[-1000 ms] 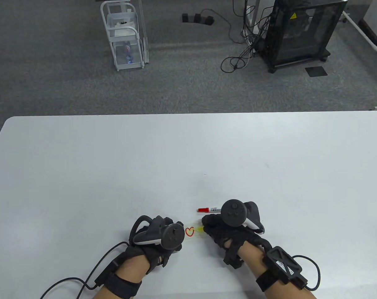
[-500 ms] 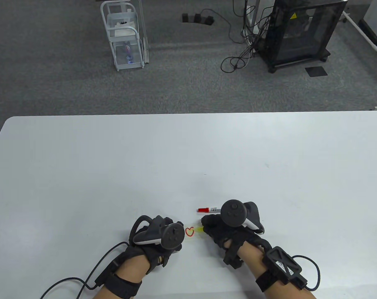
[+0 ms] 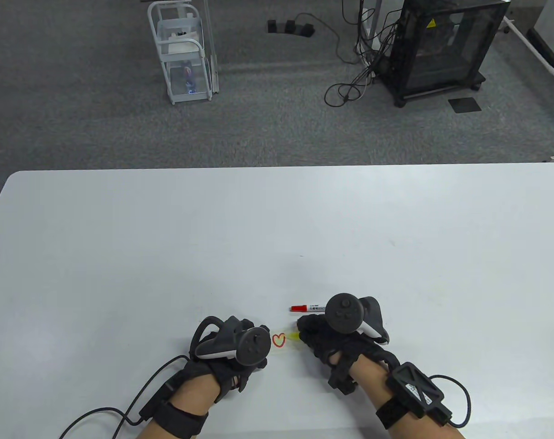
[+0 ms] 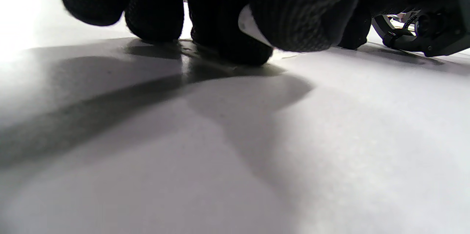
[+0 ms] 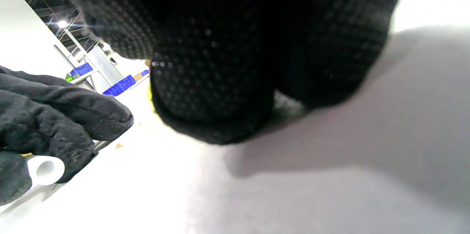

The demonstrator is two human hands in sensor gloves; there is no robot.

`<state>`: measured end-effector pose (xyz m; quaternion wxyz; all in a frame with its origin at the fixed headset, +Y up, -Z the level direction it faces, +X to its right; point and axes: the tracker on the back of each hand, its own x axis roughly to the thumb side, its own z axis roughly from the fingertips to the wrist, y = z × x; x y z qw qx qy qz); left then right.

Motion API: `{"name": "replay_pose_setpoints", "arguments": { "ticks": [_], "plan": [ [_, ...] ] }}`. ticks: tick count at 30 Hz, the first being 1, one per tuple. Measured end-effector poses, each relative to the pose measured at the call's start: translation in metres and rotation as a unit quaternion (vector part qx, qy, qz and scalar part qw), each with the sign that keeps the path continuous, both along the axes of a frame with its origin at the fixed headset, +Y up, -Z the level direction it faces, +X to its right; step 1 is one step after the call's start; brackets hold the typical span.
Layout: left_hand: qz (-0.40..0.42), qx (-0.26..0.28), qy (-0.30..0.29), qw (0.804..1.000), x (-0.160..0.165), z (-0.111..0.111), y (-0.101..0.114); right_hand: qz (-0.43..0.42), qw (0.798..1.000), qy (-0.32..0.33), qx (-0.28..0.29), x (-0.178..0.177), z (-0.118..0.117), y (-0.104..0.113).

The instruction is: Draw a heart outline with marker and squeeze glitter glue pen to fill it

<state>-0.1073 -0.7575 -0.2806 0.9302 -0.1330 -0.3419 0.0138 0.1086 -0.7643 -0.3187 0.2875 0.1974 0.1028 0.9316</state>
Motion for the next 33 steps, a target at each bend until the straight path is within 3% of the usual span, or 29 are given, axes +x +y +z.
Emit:
{"name": "replay_pose_setpoints", "arguments": {
  "ticks": [27, 33],
  "plan": [
    [0.000, 0.000, 0.000, 1.000, -0.0003, 0.0000, 0.0002, -0.009, 1.000, 0.020, -0.022, -0.0017, -0.0018, -0.0011],
    [0.000, -0.001, 0.000, 1.000, -0.0003, -0.0001, 0.0002, -0.007, 1.000, -0.005, -0.015, -0.0003, -0.0013, -0.0007]
  ]
}}
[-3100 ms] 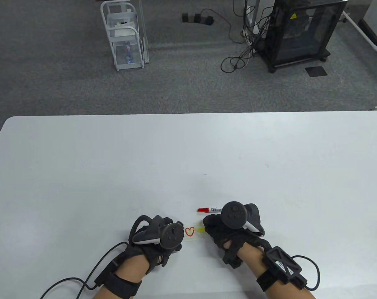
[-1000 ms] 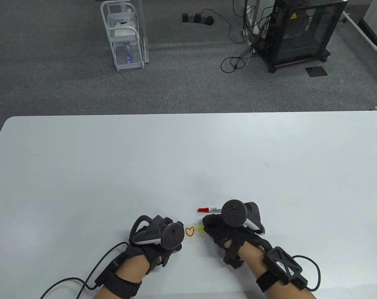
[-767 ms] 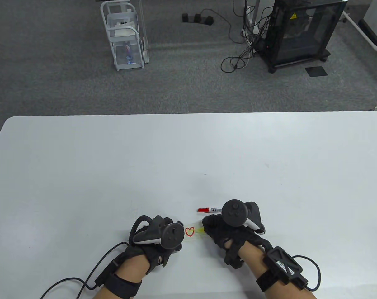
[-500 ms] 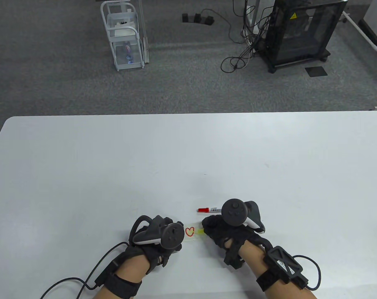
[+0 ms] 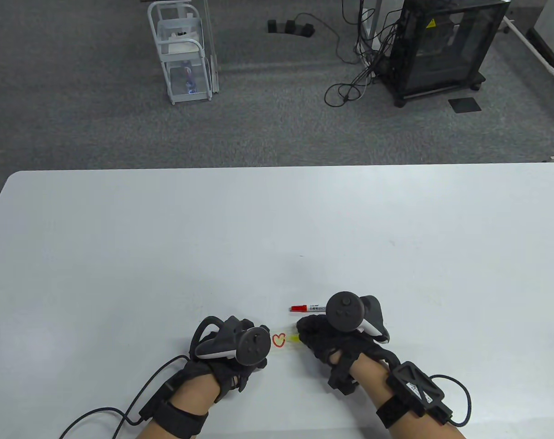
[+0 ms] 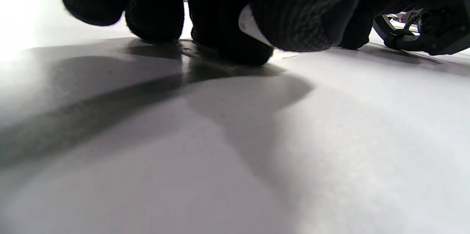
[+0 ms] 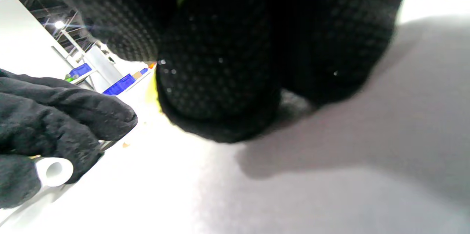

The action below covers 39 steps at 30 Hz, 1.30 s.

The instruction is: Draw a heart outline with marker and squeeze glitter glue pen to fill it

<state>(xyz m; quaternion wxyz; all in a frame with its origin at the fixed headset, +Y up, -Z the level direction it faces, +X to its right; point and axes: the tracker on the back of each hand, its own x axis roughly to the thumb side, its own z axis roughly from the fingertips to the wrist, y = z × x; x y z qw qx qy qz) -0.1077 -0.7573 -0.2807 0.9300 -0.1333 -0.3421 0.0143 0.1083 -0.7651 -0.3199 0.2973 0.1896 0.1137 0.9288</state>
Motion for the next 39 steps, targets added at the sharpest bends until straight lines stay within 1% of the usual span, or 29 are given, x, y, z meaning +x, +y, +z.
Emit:
{"name": "replay_pose_setpoints", "arguments": {
  "ticks": [5, 10, 15, 20, 23, 25, 29, 32, 36, 39],
  "plan": [
    [0.000, 0.000, 0.000, 1.000, -0.0001, 0.0000, 0.0000, -0.003, 1.000, 0.024, -0.007, -0.0004, -0.0002, -0.0004],
    [0.000, 0.000, 0.000, 1.000, -0.0002, -0.0001, 0.0001, 0.002, 1.000, 0.000, 0.004, 0.0008, 0.0006, 0.0001],
    [0.000, 0.000, 0.000, 1.000, -0.0002, 0.0000, 0.0002, -0.001, 1.000, 0.025, -0.004, -0.0002, 0.0008, -0.0002],
    [0.000, 0.000, 0.000, 1.000, -0.0002, 0.0000, 0.0002, 0.005, 1.000, -0.001, 0.006, 0.0009, 0.0015, 0.0002],
    [0.000, 0.000, 0.000, 1.000, -0.0002, 0.0001, 0.0002, 0.004, 1.000, 0.007, 0.004, 0.0006, 0.0014, 0.0002],
    [0.000, 0.000, 0.000, 1.000, -0.0002, 0.0001, 0.0002, 0.001, 0.999, 0.030, -0.015, -0.0003, 0.0008, -0.0003],
    [0.000, 0.000, 0.000, 1.000, -0.0002, 0.0000, 0.0002, 0.001, 1.000, 0.001, 0.004, 0.0015, 0.0022, 0.0000],
    [0.000, 0.000, 0.000, 1.000, -0.0002, 0.0000, 0.0002, 0.002, 1.000, 0.003, 0.001, 0.0011, 0.0020, -0.0002],
    [0.000, 0.000, 0.000, 1.000, -0.0002, 0.0000, 0.0001, 0.003, 1.000, 0.027, -0.006, -0.0007, 0.0022, -0.0005],
    [0.000, 0.000, 0.000, 1.000, -0.0002, 0.0001, 0.0001, 0.001, 1.000, 0.021, -0.005, 0.0001, 0.0018, -0.0008]
  ]
}}
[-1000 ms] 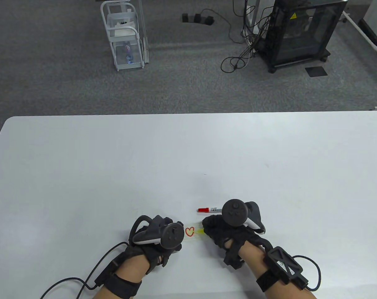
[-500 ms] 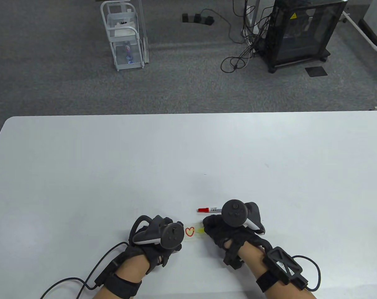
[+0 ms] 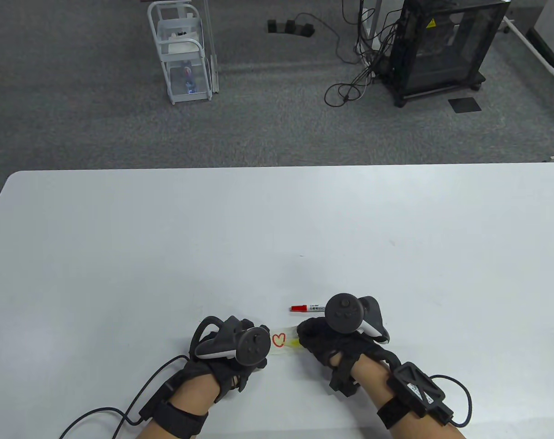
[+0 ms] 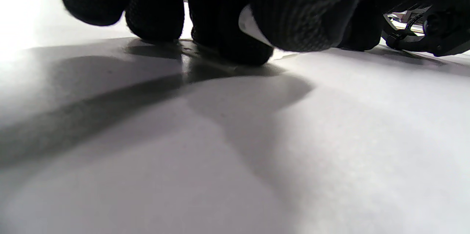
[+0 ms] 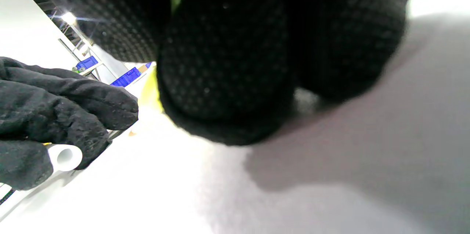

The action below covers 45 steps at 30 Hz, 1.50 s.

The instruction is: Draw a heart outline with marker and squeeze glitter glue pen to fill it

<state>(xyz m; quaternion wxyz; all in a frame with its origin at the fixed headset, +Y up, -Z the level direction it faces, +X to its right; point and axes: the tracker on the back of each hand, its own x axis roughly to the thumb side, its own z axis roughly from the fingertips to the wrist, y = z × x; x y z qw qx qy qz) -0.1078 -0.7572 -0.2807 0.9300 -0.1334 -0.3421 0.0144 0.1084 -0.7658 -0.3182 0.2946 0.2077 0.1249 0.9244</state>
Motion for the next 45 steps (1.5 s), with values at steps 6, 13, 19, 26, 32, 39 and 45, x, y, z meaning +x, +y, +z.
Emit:
{"name": "replay_pose_setpoints", "arguments": {
  "ticks": [6, 13, 19, 26, 32, 39, 45],
  "plan": [
    [0.000, 0.000, 0.000, 1.000, 0.0000, 0.0000, -0.0001, 0.005, 1.000, -0.021, 0.008, -0.0002, 0.0002, 0.0008],
    [0.001, -0.001, 0.000, 1.000, -0.0002, -0.0001, 0.0000, 0.000, 1.000, -0.018, 0.006, 0.0008, -0.0005, 0.0006],
    [0.002, -0.001, 0.000, 1.000, -0.0003, 0.0000, -0.0001, 0.000, 1.000, 0.004, -0.005, -0.0002, -0.0008, 0.0006],
    [0.001, -0.001, 0.000, 1.000, -0.0005, -0.0001, -0.0001, 0.002, 1.000, -0.020, 0.004, 0.0011, -0.0007, 0.0011],
    [0.001, -0.001, 0.000, 1.000, -0.0005, -0.0001, -0.0001, -0.001, 1.000, -0.008, -0.001, 0.0010, -0.0008, 0.0008],
    [0.002, -0.001, 0.001, 1.000, -0.0006, 0.0000, -0.0003, -0.001, 1.000, 0.006, -0.002, -0.0002, 0.0000, 0.0009],
    [0.002, -0.001, 0.001, 1.000, -0.0007, 0.0000, -0.0003, -0.001, 1.000, -0.005, 0.000, 0.0007, 0.0001, 0.0014]
  ]
}}
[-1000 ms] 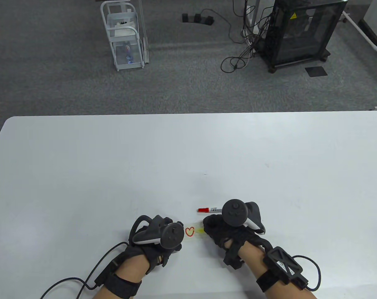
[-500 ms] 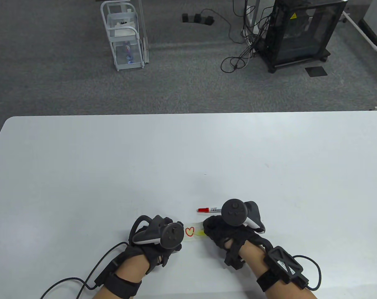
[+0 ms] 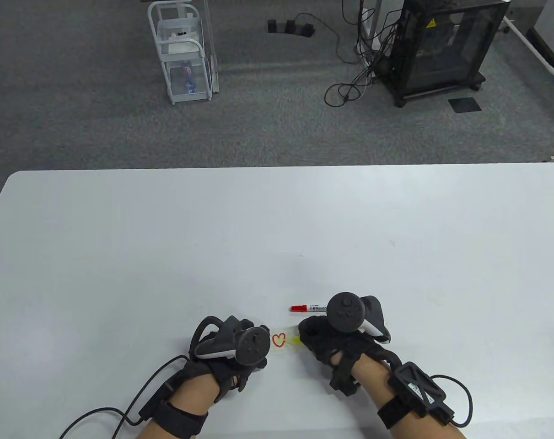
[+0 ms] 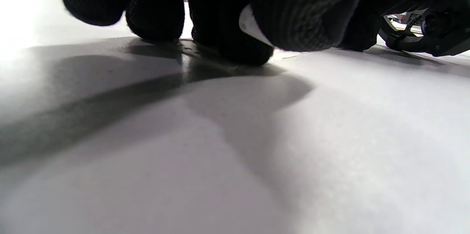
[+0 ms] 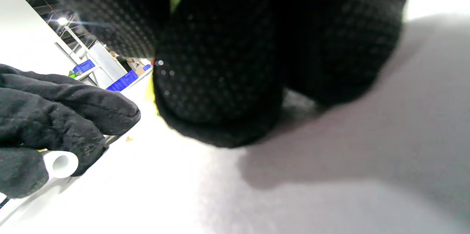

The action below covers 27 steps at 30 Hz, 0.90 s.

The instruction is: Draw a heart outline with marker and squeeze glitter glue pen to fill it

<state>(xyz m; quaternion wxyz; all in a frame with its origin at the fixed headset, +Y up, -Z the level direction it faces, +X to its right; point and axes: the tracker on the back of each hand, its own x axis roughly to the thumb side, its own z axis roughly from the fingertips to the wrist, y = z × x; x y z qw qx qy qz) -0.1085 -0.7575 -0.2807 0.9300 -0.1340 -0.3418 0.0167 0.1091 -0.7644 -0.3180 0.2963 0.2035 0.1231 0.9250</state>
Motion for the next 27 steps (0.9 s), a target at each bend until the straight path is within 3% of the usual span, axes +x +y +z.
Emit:
{"name": "replay_pose_setpoints", "arguments": {
  "ticks": [3, 27],
  "plan": [
    [0.000, 0.000, 0.000, 1.000, -0.0001, 0.0000, 0.0000, 0.001, 1.000, 0.022, -0.002, -0.0016, 0.0005, -0.0002],
    [0.003, -0.001, -0.002, 1.000, -0.0009, 0.0002, 0.0004, -0.008, 1.000, 0.010, 0.002, 0.0013, 0.0010, -0.0004]
  ]
}}
